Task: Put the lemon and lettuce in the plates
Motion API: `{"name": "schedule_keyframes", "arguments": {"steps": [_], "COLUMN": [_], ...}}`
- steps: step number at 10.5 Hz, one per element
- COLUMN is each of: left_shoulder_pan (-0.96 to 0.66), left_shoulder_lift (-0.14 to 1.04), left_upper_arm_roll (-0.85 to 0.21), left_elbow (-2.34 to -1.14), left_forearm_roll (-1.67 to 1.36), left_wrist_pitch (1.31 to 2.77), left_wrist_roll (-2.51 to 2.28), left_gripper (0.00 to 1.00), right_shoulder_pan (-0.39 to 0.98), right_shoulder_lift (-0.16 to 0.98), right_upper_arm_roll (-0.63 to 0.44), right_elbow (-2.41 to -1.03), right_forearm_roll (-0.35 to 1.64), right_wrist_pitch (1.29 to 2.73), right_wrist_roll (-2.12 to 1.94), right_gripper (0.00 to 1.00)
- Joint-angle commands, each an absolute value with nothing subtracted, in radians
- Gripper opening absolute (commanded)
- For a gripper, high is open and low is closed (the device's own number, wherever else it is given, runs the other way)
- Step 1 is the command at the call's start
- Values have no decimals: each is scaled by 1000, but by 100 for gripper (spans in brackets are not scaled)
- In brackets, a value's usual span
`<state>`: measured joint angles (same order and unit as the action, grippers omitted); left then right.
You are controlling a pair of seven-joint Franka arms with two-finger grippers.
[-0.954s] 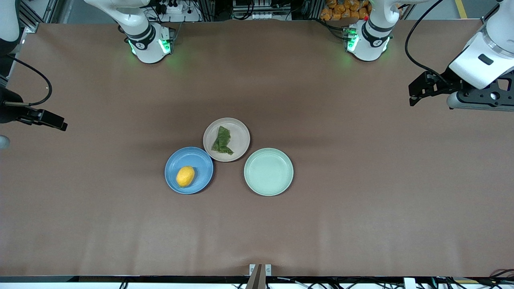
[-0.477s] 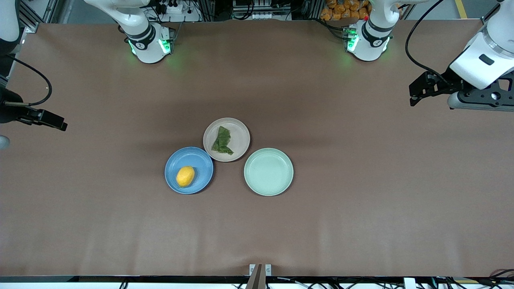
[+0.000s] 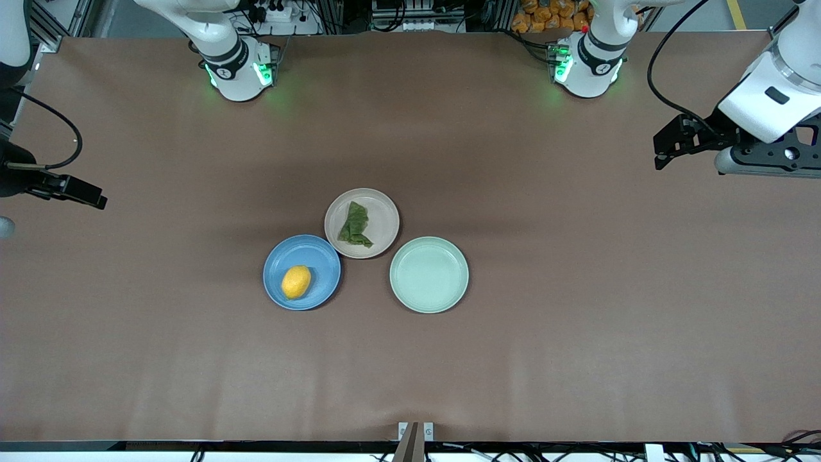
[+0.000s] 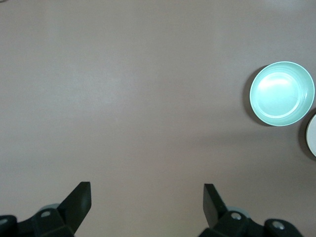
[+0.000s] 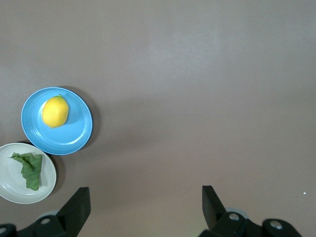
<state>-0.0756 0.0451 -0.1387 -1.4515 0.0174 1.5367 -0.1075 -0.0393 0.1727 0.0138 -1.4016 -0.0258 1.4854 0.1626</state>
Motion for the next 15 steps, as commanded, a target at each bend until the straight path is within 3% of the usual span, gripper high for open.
{"name": "schedule_keyframes", "arguments": {"steps": [1, 15], "left_shoulder_pan": [-69, -67], "left_shoulder_lift": [48, 66], "left_upper_arm_roll": [-140, -130], "left_elbow": [-1440, -1436], "left_forearm_roll": [15, -14], "left_wrist_pitch": [1522, 1520], "left_wrist_roll": [-84, -118], "left_gripper": [100, 100], "right_shoulder_pan": [-51, -51], "right_shoulder_lift": [164, 153], "right_upper_arm_roll": [20, 18], "right_elbow": [-1407, -1425], "right_forearm_roll": [-25, -26], "right_wrist_pitch": [1485, 1489], "right_wrist_roll": [160, 160], "right_gripper": [100, 100]}}
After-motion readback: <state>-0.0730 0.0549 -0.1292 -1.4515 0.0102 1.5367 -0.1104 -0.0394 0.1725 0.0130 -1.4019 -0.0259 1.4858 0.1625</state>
